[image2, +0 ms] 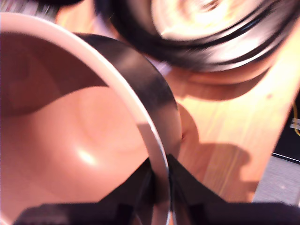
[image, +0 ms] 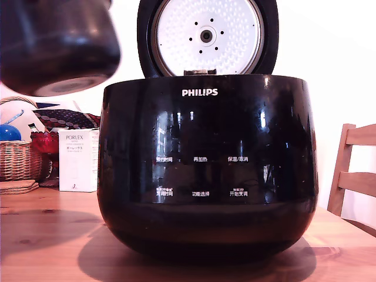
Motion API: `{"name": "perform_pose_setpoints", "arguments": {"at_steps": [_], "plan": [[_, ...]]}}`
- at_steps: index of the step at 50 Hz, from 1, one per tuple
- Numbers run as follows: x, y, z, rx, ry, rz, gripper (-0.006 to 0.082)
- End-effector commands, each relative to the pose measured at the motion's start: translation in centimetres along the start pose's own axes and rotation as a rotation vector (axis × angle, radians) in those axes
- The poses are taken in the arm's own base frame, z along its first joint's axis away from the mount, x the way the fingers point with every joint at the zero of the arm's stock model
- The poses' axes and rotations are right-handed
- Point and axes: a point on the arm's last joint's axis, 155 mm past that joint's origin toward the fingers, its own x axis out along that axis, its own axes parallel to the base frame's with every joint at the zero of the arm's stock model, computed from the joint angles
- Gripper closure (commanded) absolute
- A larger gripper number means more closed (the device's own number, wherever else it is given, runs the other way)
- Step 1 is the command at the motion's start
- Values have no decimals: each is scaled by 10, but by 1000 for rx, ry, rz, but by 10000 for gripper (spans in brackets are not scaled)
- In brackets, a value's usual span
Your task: Place the pot you are holding inside the rice cooker
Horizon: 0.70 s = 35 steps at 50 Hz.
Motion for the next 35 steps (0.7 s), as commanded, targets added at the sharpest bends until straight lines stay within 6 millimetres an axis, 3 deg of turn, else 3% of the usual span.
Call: {"name": "perform_pose_setpoints", "arguments": {"at_steps": [1, 12, 35], "plan": [[-18, 3, 16, 12, -82, 40, 791], [-20, -17, 33, 53, -131, -7, 791], [-34, -43, 91, 161, -333, -38, 791]]}}
